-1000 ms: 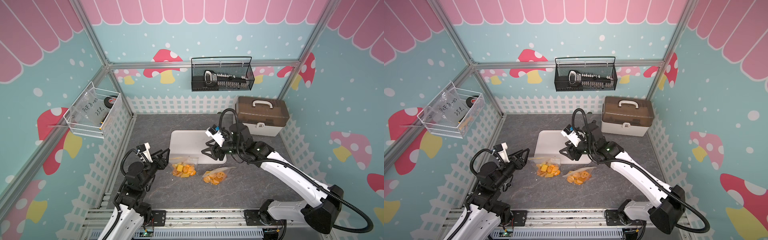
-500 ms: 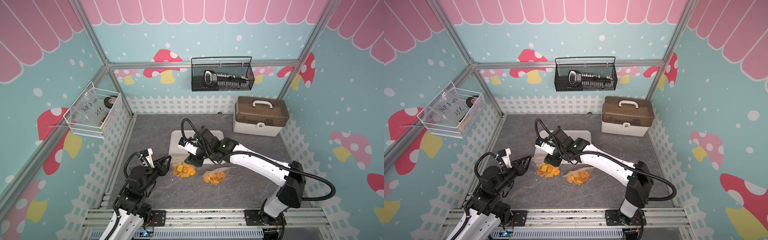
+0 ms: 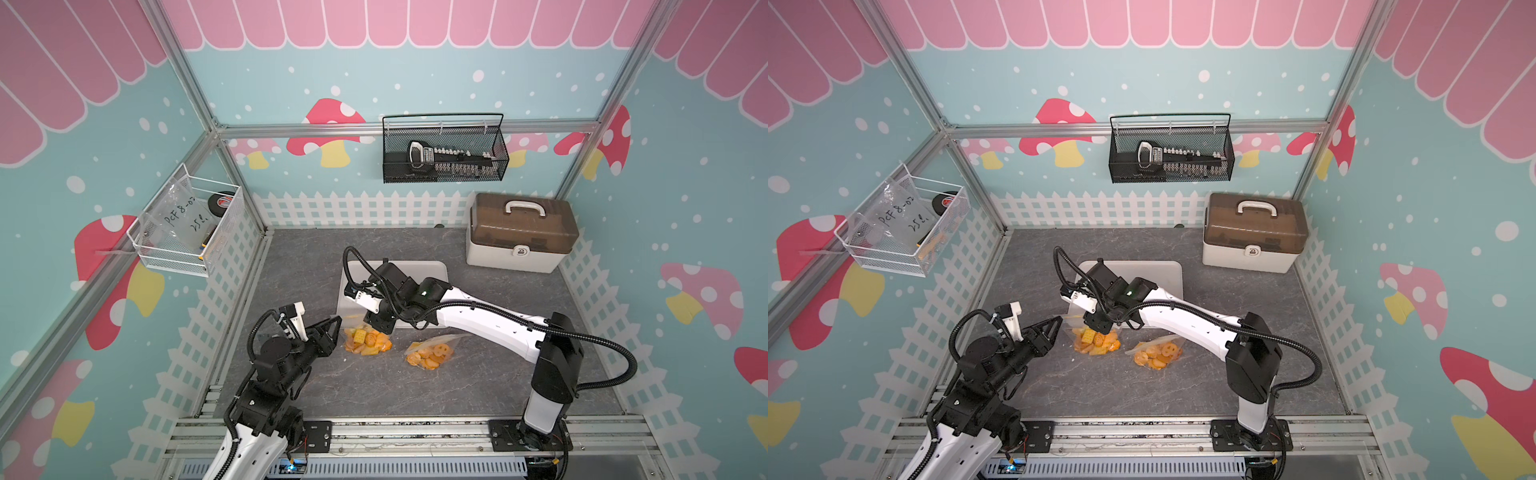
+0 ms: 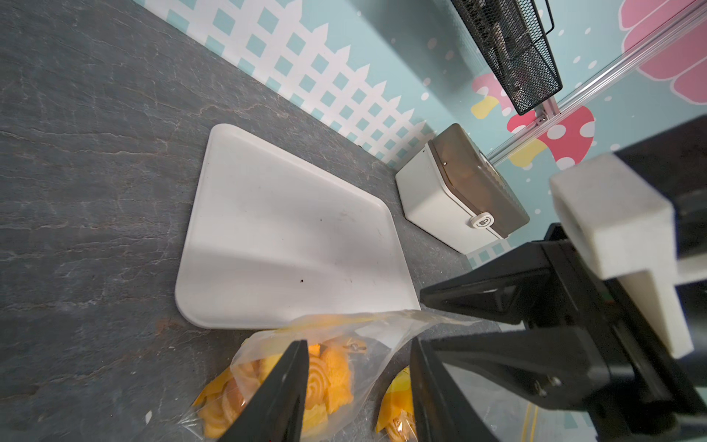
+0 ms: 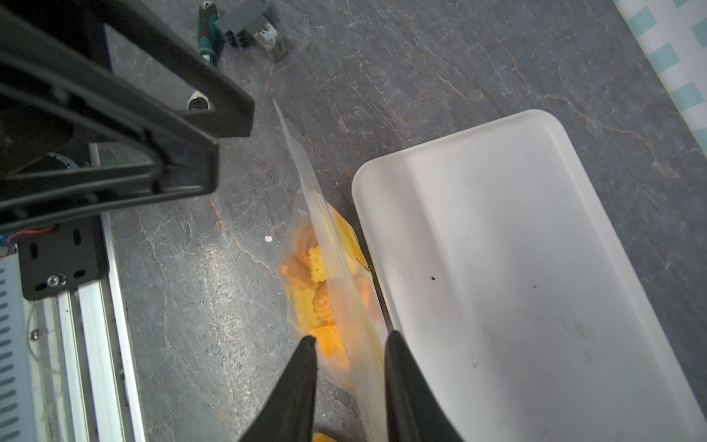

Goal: Pour cookies out of the ziploc bag
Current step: Open the ziploc bag at the center of the board.

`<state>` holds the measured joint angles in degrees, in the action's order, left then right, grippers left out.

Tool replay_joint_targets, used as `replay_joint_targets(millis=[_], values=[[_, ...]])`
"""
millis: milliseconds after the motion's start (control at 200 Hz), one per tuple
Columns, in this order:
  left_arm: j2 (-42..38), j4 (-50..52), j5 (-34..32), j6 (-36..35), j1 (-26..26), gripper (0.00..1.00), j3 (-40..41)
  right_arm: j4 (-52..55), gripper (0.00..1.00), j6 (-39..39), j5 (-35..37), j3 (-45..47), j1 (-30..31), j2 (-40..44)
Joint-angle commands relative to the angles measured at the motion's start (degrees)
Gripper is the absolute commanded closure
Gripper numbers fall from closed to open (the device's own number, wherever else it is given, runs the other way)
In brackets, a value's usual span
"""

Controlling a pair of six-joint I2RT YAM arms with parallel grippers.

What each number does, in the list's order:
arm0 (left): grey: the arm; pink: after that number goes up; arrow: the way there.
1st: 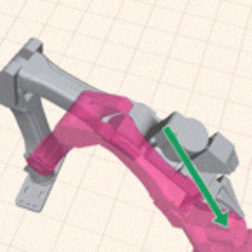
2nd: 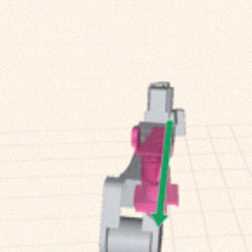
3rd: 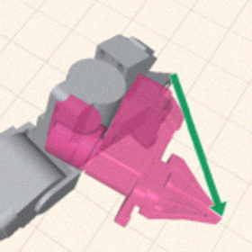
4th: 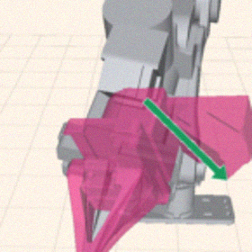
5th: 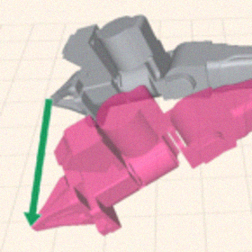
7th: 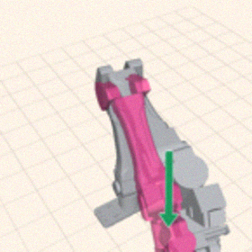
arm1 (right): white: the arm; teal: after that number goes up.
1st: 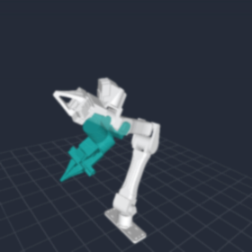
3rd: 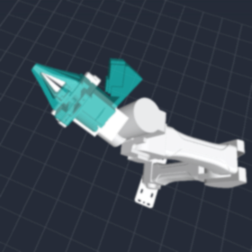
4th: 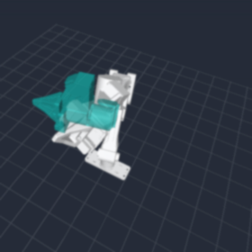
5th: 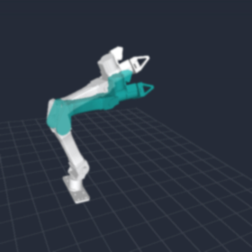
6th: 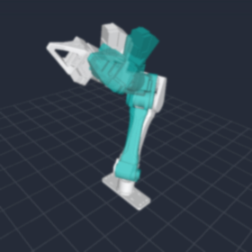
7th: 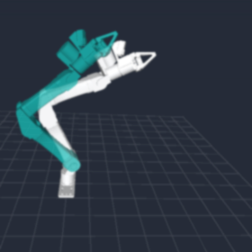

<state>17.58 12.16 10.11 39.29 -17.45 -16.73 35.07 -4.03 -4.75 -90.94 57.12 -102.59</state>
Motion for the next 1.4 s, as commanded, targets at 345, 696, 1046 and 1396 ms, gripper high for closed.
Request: replay_joint_targets(millis=[345, 696, 1046, 1396], values=[[1.47, -5.55, 1.66, 5.77, -1.91, 0.65, 2.6, 4.65, 1.0, 8.86, 1.73, 1.52, 0.52, 4.87], [17.6, -23.11, -1.98, 5.55, -10.48, 0.68, 3.47, 3.14, 1.0, 18.86, -5.78, 7.69, 2.44, 10.7], [22.56, -31.46, -3.02, 4.62, -14.08, 0.69, 4.15, 0.58, 0.86, 18.81, -7.2, 10.46, 1.35, 10.85], [26.4, -36.13, -3.45, 3.64, -14.6, 0.69, 6.44, 1.19, 0.67, 16.07, -18.21, 5.74, -6.87, 10.07]])
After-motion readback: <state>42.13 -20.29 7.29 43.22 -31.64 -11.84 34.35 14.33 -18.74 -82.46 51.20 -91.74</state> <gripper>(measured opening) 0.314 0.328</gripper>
